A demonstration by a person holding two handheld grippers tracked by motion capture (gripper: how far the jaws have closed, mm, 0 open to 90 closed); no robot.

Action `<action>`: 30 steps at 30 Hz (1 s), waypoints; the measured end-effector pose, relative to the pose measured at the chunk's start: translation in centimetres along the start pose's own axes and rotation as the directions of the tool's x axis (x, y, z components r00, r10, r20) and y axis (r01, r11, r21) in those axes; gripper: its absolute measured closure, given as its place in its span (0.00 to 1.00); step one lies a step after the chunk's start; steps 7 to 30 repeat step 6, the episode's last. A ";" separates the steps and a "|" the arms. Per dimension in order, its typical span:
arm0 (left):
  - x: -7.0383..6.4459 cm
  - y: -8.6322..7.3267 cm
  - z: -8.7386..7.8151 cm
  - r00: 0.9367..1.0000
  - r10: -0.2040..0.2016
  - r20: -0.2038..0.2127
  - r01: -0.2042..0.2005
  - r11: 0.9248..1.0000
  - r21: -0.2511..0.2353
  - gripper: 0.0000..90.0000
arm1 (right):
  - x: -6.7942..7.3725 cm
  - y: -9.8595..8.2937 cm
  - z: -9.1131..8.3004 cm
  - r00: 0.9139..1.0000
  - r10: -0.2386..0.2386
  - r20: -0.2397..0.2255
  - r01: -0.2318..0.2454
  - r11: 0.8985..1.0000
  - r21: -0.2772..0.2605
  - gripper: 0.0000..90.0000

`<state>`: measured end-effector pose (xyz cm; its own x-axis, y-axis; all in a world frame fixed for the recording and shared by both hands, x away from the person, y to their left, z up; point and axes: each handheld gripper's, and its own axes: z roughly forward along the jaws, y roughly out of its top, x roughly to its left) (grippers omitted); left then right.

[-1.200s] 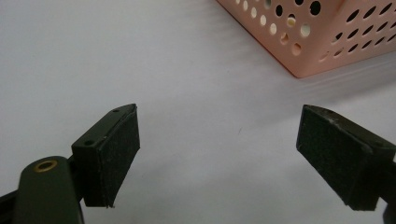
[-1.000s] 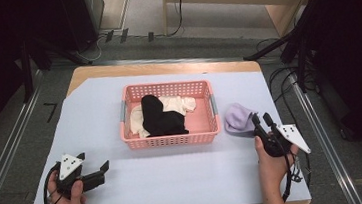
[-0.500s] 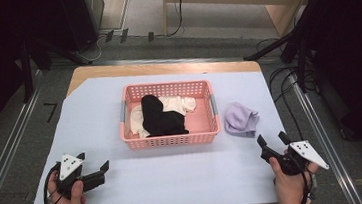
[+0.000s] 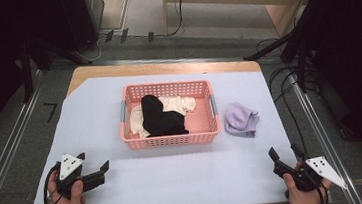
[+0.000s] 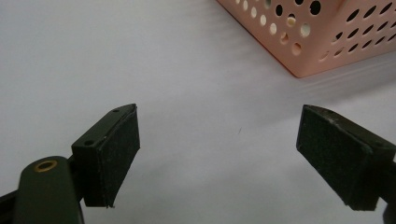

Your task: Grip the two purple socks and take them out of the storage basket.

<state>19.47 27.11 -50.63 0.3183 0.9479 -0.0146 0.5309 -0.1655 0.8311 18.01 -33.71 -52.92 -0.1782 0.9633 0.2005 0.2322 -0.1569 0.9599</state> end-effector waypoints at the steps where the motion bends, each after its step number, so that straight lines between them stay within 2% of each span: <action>1: 0.0 0.0 0.0 1.000 0.000 -0.001 0.000 1.000 -0.003 0.16 | -0.1 0.0 0.1 1.000 -0.002 0.006 0.002 1.000 0.007 0.18; 2: 0.0 0.0 0.0 1.000 0.000 0.000 0.000 1.000 -0.004 0.16 | 0.1 0.1 0.4 1.000 -0.007 0.011 0.006 0.999 0.044 0.18; 3: 0.0 0.0 0.0 1.000 0.003 -0.001 -0.003 1.000 -0.005 0.16 | 0.1 0.1 0.4 1.000 -0.007 0.011 0.006 0.999 0.044 0.18; 6: -0.1 0.0 0.0 1.000 0.008 -0.009 -0.009 1.000 -0.003 0.16 | 0.6 0.2 0.9 0.998 -0.065 -0.001 0.064 0.992 0.107 0.19; 30: -0.1 0.0 0.0 1.000 0.008 -0.009 -0.009 1.000 -0.003 0.16 | 0.6 0.2 0.9 0.998 -0.065 -0.001 0.064 0.992 0.107 0.19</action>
